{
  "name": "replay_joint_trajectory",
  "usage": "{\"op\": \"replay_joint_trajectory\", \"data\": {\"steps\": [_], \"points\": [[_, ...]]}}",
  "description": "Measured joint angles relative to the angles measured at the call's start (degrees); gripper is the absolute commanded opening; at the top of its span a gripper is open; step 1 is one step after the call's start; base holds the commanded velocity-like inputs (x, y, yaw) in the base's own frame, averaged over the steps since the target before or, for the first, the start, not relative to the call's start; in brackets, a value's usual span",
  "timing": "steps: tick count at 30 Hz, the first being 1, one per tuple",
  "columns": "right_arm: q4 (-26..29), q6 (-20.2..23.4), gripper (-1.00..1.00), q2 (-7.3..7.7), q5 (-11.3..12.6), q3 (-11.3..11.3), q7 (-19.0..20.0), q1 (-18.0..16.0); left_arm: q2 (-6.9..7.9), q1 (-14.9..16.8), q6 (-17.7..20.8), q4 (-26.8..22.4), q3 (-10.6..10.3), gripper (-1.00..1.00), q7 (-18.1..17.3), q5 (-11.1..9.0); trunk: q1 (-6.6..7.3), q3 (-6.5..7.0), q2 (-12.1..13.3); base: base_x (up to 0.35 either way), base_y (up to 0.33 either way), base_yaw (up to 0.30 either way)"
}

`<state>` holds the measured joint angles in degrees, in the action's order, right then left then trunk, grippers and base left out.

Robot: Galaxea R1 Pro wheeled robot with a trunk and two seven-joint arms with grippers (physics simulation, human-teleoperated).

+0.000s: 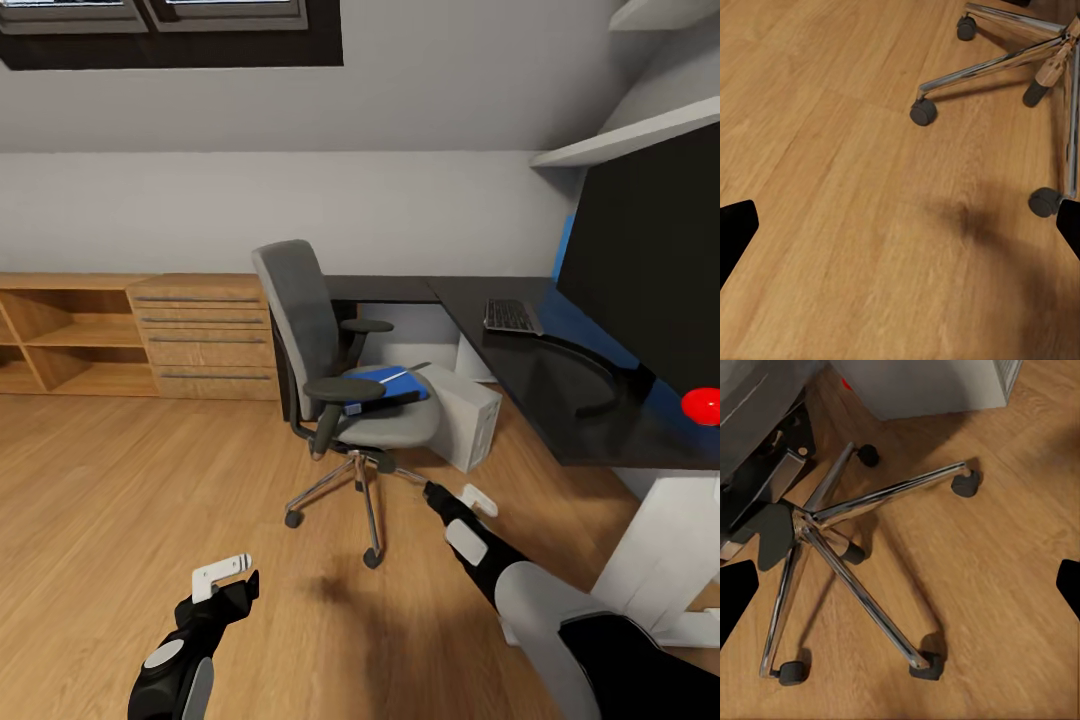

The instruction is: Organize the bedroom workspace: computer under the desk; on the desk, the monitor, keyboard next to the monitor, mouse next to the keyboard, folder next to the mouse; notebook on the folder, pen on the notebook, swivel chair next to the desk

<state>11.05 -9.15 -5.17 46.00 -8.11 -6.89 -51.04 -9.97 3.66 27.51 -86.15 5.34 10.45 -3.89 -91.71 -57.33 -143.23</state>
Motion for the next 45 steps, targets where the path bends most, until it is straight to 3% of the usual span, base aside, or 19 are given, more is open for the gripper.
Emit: {"op": "replay_joint_trajectory", "data": {"steps": [4, 8, 13, 24, 45], "points": [[0.05, 0.64, 1.0, 0.48, 1.26, 0.25, 0.29, 0.0, 0.0, 0.0, 0.0, -0.03, 0.0, 1.0, 0.0, 0.0, 0.0, 0.0, 0.0, 0.0, 0.0, 0.0], [0.14, 1.32, 1.0, 0.58, 5.61, 0.26, 0.33, 0.0, 0.0, 0.0, 0.0, -0.08, 0.0, 1.0, 0.0, -0.04, 0.0, 0.0, 0.0, 0.0, 0.0, 0.0], [0.18, 1.47, 1.0, 0.61, 6.53, 0.13, 0.35, 0.01, -0.01, 0.0, -0.04, -0.11, -0.07, 1.0, 0.01, -0.02, 0.01, 0.0, -0.01, 0.0, 0.107, -0.007], [0.09, 1.45, 1.0, 0.68, 6.68, 0.16, 0.29, 0.01, 0.0, 0.01, -0.01, -0.07, -0.1, 1.0, 0.05, 0.0, 0.0, -0.02, 0.0, 0.0, 0.107, -0.215], [0.26, 1.05, 1.0, 0.78, 6.41, 0.08, 0.43, 0.0, 0.0, 0.0, 0.0, 0.0, -0.01, 1.0, 0.09, 0.16, 0.0, -0.06, 0.0, 0.0, 0.001, -0.014]]}}
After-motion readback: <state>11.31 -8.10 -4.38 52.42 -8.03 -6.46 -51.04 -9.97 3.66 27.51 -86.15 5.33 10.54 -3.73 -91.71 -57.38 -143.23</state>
